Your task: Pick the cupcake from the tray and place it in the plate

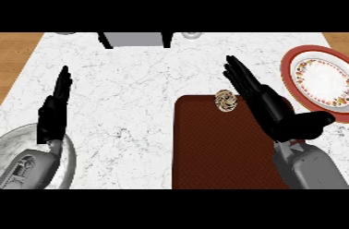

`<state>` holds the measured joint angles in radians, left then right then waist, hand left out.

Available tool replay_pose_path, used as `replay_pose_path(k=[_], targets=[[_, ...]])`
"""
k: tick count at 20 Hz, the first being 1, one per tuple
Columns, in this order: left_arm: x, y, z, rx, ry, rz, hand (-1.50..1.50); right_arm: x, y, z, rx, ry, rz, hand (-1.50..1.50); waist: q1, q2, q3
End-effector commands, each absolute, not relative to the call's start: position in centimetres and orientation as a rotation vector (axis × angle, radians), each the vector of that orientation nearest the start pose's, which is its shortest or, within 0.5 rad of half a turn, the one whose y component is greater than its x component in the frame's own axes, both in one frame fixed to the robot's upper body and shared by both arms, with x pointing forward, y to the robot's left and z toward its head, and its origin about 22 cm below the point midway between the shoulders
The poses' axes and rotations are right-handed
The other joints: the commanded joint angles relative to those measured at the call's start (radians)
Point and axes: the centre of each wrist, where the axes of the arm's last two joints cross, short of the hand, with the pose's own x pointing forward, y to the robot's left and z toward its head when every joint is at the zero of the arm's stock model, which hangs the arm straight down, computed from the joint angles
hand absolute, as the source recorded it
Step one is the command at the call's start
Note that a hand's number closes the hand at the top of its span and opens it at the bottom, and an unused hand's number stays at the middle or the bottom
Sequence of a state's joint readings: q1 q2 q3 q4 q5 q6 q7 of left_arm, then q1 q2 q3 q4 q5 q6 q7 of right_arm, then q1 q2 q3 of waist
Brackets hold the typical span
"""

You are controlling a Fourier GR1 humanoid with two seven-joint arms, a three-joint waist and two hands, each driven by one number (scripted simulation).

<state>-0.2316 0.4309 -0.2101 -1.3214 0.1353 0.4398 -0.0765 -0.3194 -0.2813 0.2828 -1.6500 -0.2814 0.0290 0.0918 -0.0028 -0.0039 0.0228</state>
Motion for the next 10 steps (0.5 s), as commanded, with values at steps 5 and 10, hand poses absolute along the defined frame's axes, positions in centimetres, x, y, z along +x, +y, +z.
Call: replay_pose_path(k=[5,10], targets=[[24.9,27.0,-4.3,0.27,-1.268,0.007,0.0,29.4,-28.2,13.3,-0.277,-2.112,-0.006,1.5,-0.051,0.002,-0.023],[24.4,24.5,-4.7,0.107,-1.199,0.056,0.0,27.7,-34.3,9.2,-0.925,-1.903,-0.31,-1.5,-0.076,0.007,-0.023]])
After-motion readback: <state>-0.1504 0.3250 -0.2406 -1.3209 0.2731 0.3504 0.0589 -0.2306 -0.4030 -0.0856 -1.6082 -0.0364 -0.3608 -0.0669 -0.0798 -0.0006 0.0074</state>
